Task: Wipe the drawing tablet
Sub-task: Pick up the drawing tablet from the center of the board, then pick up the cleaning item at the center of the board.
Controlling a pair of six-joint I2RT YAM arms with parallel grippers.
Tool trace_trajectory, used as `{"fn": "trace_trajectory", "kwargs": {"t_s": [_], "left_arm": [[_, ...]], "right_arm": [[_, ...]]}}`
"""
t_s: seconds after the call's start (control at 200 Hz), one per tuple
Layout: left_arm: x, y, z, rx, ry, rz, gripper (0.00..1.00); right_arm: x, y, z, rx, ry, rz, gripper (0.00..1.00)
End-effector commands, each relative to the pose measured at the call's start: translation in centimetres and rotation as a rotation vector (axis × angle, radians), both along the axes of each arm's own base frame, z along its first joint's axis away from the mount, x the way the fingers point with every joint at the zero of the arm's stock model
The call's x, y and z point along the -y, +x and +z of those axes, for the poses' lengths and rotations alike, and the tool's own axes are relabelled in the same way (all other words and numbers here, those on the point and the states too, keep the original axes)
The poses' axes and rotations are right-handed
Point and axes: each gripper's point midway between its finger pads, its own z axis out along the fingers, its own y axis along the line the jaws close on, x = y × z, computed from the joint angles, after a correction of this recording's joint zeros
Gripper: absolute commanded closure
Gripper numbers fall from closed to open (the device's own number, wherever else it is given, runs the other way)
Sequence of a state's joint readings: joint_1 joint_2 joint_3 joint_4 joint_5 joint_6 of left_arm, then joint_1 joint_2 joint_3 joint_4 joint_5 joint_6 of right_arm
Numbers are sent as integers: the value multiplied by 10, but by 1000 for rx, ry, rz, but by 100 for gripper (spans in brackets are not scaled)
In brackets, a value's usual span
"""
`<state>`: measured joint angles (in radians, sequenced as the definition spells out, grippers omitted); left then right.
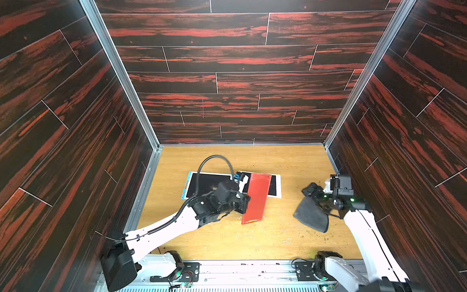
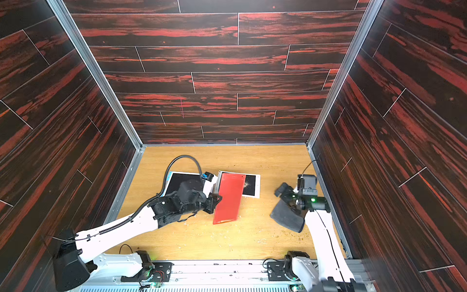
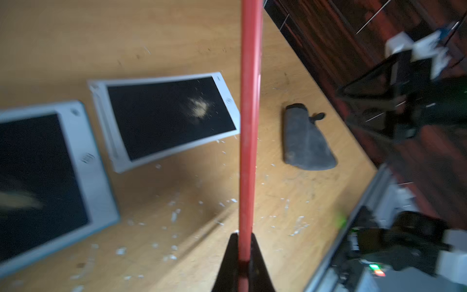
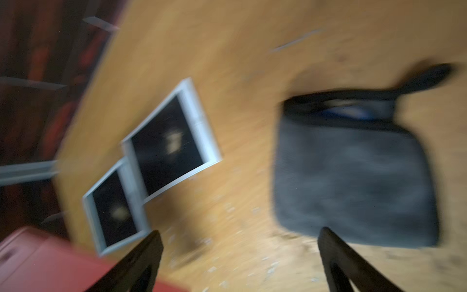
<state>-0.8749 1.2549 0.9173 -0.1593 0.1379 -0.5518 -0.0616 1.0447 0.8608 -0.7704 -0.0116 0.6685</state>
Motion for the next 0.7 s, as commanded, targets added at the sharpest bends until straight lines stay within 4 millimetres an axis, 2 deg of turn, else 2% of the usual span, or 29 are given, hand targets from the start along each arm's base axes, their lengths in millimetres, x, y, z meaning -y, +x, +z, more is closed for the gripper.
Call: {"fn": "trace_trajectory", "kwargs": {"t_s": [0.0,0.22,0.396,0.566,0.696], "left_arm": [[32,-31,36,-104,-271,-164,100],[29,-32,12,-157,-267,-180,100],[24,-34,-1,-185,-300,-169,100],[16,-36,-11,-196,-288,-148,100],[10,-37,-16,-197,-268,-131,100]], "right_arm": [[43,-27,-38,-235,-175,-122,1],[40,-27,-93,-362,-144,-121,1],[41,-20,-120,-369,-149,-107,4],[27,-24,-148,-418,-77,-75,5],[17,-20,-160,-418,-24,-32,14]]}}
